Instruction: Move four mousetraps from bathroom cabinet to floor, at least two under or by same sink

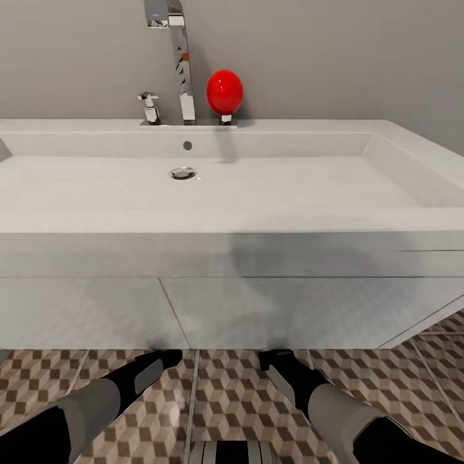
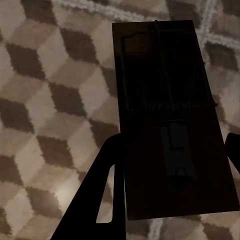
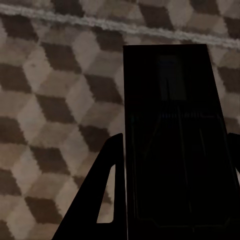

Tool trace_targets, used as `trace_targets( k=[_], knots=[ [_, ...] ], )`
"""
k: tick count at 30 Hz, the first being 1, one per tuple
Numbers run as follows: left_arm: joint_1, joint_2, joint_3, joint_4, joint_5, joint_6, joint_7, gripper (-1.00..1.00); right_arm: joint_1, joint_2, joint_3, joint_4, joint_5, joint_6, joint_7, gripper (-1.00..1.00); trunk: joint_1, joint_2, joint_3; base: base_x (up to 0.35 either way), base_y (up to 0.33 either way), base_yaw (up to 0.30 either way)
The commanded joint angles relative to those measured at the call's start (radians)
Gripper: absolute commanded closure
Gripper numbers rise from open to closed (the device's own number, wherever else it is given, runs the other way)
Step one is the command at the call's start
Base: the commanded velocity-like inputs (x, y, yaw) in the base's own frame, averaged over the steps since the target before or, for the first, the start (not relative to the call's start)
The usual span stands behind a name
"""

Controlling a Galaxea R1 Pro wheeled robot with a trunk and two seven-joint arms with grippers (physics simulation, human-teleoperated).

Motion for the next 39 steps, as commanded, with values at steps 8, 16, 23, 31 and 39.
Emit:
trace_targets(
  k=[8,16,23,31,39],
  knots=[
    [-0.001,0.003,-0.003,-0.004,0.001,0.003,0.010,1.00,-0.004,0.003,0.014,-0.004,0.001,0.010,-0.006,1.00,0.000,0.000,0.000,0.000,0.000,0.000],
    [-0.001,0.013,-0.003,-0.004,0.000,0.003,0.010,1.00,-0.004,-0.001,0.014,-0.005,0.002,0.010,-0.006,1.00,0.000,0.000,0.000,0.000,0.000,0.000],
    [-0.002,0.048,-0.003,-0.006,0.000,0.001,0.009,1.00,-0.005,-0.011,0.013,-0.006,0.001,0.010,-0.006,1.00,0.000,0.000,0.000,0.000,0.000,0.000],
    [-0.007,0.050,-0.003,-0.006,0.001,0.001,0.009,1.00,-0.012,-0.035,0.011,-0.006,0.000,0.010,-0.006,1.00,0.000,0.000,0.000,0.000,0.000,0.000],
    [-0.007,0.050,-0.003,-0.006,0.001,0.001,0.008,1.00,-0.012,-0.035,0.011,-0.006,0.000,0.010,-0.006,1.00,0.000,0.000,0.000,0.000,0.000,0.000]
  ],
)
